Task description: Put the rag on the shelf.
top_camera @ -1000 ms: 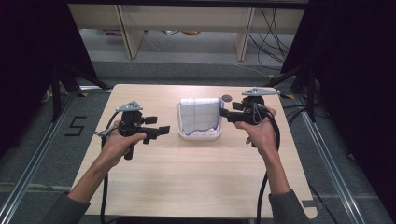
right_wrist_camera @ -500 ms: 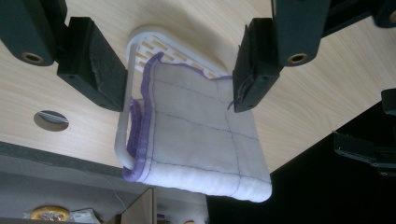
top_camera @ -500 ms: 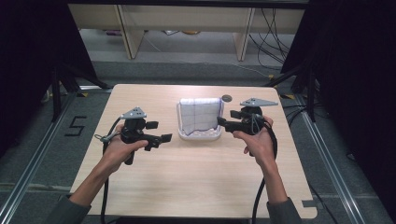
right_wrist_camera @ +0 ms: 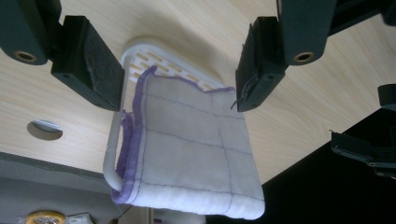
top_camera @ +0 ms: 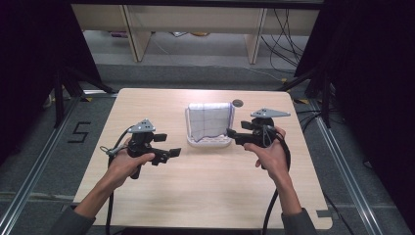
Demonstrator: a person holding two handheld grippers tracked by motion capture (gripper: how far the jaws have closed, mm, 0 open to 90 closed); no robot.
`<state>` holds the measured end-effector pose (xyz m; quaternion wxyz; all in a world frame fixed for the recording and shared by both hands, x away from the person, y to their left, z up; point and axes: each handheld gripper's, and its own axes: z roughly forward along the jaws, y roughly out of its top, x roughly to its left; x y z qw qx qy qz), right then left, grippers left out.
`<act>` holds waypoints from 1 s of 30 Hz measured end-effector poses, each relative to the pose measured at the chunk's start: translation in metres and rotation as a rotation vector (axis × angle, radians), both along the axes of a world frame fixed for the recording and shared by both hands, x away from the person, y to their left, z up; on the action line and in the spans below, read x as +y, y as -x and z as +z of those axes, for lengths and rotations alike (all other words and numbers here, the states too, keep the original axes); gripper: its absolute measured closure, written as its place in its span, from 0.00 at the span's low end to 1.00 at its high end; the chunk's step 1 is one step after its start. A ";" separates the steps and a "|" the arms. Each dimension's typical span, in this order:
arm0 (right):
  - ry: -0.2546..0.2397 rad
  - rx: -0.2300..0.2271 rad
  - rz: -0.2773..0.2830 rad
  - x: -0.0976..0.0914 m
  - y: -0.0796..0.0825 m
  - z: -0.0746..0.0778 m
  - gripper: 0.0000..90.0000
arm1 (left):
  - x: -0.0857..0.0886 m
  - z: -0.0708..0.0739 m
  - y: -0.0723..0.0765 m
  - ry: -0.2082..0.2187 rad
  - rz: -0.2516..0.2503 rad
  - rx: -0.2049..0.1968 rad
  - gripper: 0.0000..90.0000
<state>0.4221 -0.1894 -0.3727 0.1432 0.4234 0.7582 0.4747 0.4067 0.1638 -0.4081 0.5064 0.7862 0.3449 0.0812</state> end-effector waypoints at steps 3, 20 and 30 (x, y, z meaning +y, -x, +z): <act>0.020 -0.015 0.009 0.000 0.001 -0.002 0.37 | -0.001 -0.001 0.002 0.001 -0.007 -0.001 0.17; 0.028 0.014 0.046 0.009 0.011 -0.014 0.36 | 0.001 -0.019 0.024 -0.037 -0.020 -0.001 0.17; 0.045 0.022 0.056 0.017 0.018 -0.021 0.35 | 0.005 -0.025 0.032 -0.039 -0.022 0.001 0.17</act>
